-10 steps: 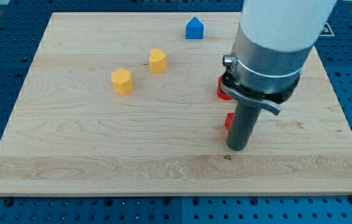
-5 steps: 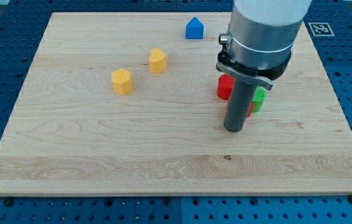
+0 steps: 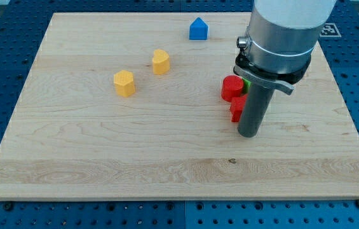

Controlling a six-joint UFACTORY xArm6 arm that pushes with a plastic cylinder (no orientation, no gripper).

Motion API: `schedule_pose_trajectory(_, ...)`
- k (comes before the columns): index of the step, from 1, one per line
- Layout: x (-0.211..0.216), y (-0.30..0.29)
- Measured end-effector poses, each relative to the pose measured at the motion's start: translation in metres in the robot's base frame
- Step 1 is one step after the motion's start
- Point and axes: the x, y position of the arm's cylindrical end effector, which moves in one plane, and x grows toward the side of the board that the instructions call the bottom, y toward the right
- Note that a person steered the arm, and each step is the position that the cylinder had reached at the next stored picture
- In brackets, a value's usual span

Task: Move the red star left to the green circle

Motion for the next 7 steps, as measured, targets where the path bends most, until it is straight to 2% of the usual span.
schedule_pose_trajectory(4,0.002,-0.016)
schedule_pose_trajectory(6,-0.018,-0.021)
schedule_pose_trajectory(7,-0.012,-0.017)
